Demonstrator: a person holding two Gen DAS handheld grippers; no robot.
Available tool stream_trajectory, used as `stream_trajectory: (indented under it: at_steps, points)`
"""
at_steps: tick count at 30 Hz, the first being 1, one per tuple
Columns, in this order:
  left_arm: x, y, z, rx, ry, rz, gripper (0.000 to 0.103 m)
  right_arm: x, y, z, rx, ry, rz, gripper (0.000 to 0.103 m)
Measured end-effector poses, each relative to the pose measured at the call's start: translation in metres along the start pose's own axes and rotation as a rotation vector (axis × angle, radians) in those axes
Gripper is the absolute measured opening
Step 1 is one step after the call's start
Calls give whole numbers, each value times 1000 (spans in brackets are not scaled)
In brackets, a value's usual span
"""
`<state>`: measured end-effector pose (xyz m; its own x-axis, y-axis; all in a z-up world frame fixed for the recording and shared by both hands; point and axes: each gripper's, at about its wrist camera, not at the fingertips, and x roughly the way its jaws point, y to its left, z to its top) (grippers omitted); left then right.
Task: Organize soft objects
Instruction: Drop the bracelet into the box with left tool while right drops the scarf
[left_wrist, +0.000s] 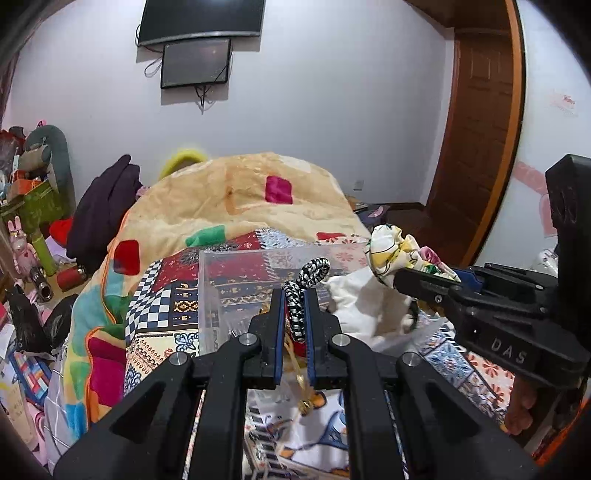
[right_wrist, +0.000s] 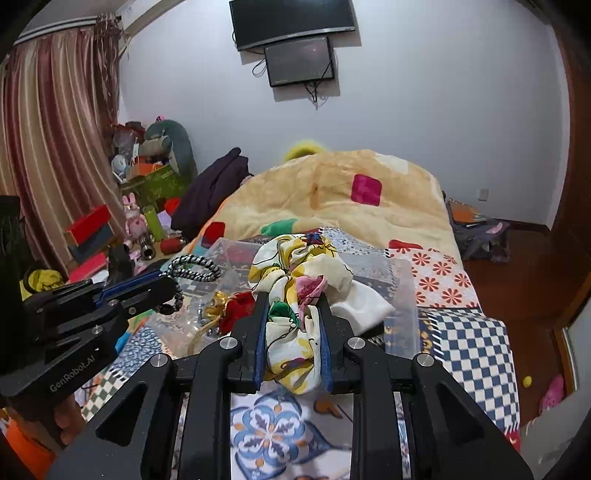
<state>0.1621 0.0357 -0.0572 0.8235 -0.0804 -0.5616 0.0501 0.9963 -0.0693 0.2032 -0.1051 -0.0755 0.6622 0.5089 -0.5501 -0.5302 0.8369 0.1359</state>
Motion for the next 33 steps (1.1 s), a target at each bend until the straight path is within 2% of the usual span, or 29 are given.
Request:
stream_trajectory:
  at_steps: [4,11,13,17,19,25,33]
  points:
    - [27,6,-3,-4,45,11,9,23,-3,-2,6,45,-7,21]
    - [49,1,-17,29,102,5,9,46,-5,-16,-15,123,-23,24]
    - [51,-3,-19,48,108,13,16,47,-4,-17,-25,131,-35,24]
    - [47,-6,-22,61,108,3,33,45,-5,-16,-23,139,-29,36]
    - [39,-7,-22,59,97,3,36,37,-7,-16,-20,130,-28,41]
    - [17,-6,-21,41,70,-20,37,13,-16,-16,3,75,-25,57]
    - [-37,-9,-5,14,-34,-57,37,-38,-15,-2,16,-43,-25,57]
